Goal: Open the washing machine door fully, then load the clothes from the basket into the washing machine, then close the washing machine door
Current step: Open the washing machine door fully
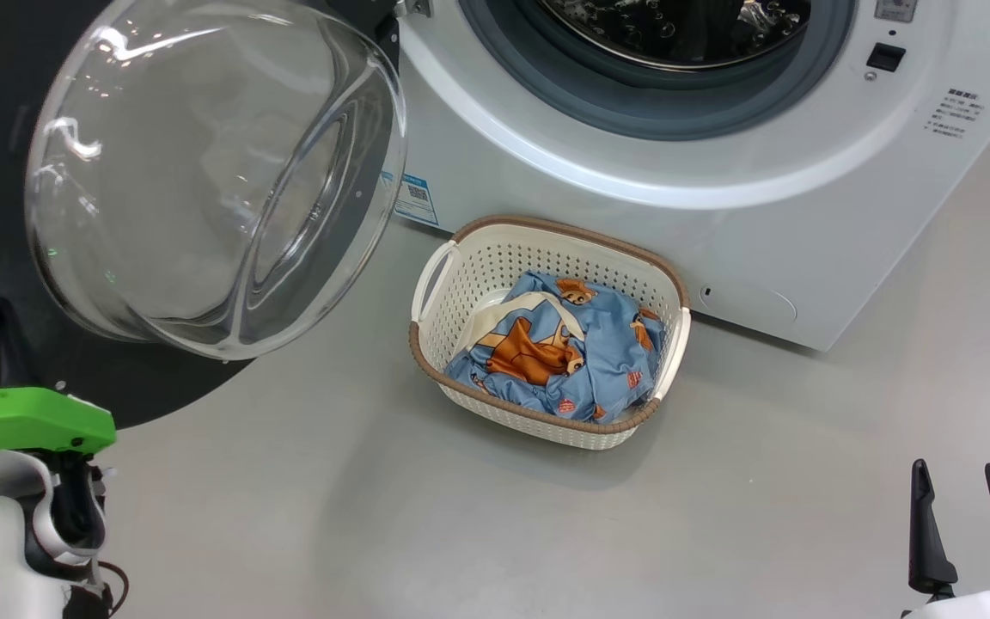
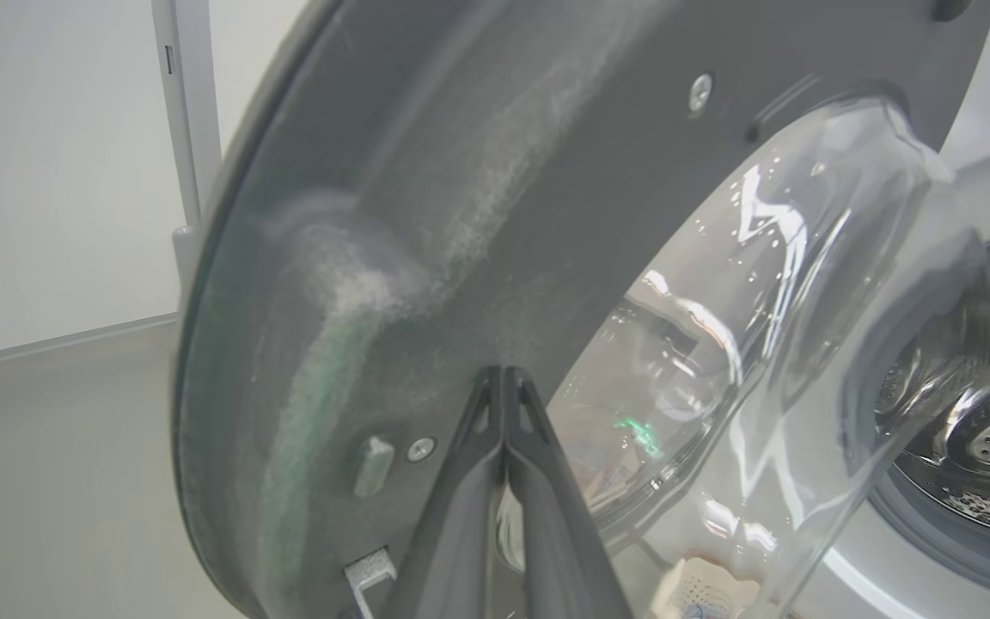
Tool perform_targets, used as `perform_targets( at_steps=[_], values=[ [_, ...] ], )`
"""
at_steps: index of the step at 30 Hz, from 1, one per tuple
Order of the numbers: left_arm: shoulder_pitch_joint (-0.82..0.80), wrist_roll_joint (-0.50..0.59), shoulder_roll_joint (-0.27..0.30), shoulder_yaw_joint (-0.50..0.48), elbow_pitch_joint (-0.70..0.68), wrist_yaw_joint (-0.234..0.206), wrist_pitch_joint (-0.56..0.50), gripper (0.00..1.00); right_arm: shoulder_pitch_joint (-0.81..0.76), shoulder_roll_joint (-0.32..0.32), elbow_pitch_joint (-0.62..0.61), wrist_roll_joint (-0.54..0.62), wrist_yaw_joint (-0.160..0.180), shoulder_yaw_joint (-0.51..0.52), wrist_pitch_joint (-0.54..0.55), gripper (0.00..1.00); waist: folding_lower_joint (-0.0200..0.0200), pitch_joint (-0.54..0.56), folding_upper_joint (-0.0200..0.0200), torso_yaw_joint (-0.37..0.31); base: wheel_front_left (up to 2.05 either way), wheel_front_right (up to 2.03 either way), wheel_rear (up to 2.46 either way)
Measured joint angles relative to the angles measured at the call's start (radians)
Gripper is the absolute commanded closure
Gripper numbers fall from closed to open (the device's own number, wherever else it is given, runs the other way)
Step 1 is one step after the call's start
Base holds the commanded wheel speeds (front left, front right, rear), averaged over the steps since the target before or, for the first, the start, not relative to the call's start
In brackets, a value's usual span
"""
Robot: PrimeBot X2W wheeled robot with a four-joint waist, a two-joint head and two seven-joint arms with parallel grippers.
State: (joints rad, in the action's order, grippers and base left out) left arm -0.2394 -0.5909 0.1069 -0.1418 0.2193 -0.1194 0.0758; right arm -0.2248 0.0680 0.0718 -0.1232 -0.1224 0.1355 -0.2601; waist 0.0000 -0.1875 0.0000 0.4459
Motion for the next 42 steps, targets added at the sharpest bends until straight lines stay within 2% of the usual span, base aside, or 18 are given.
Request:
perform_targets(
  at_steps=[9,24,33,34,36,37,38,42],
  values=[
    [-0.086,-0.005,0.017,-0.092,0.127,-0.004,0.071,1.00,0.020,0.024,-0.006,0.001,0.000,0.004,0.000,0.00,0.0000,-0.049,0.0000,-0.046,0.00,0.00,0.00],
    [-0.141,-0.005,0.010,-0.094,0.244,-0.004,0.121,1.00,0.053,0.015,0.013,0.000,0.000,0.011,0.000,0.00,0.0000,-0.038,0.0000,-0.059,0.00,0.00,0.00],
    [-0.135,-0.009,-0.002,-0.072,0.212,0.040,0.138,1.00,0.067,-0.003,0.030,-0.009,0.000,-0.001,0.000,0.00,0.0000,0.024,0.0000,-0.058,0.00,0.00,0.00],
    [-0.129,-0.009,-0.003,-0.069,0.201,0.041,0.139,0.91,0.067,-0.004,0.032,-0.009,0.000,-0.006,0.000,0.00,0.0000,0.032,0.0000,-0.058,0.00,0.00,0.00],
    [-0.117,-0.009,-0.003,-0.068,0.178,0.050,0.143,0.49,0.067,-0.007,0.032,-0.009,0.000,-0.013,0.000,0.00,0.0000,0.046,0.0000,-0.060,0.00,0.00,0.00],
    [-0.109,-0.008,-0.002,-0.067,0.163,0.050,0.146,0.07,0.067,-0.008,0.032,-0.009,0.000,-0.013,0.000,0.00,0.0000,0.052,0.0000,-0.062,0.00,0.00,0.00],
    [-0.102,-0.007,-0.001,-0.065,0.152,0.054,0.146,0.00,0.067,-0.007,0.032,-0.009,0.000,-0.014,0.000,0.00,0.0000,0.058,0.0000,-0.063,0.00,0.00,0.00],
    [-0.066,0.003,0.002,-0.042,0.094,0.093,0.147,0.00,0.067,-0.009,0.033,-0.009,0.000,-0.022,0.000,0.00,0.0000,0.077,0.0000,-0.078,0.00,0.00,0.00]
  ],
)
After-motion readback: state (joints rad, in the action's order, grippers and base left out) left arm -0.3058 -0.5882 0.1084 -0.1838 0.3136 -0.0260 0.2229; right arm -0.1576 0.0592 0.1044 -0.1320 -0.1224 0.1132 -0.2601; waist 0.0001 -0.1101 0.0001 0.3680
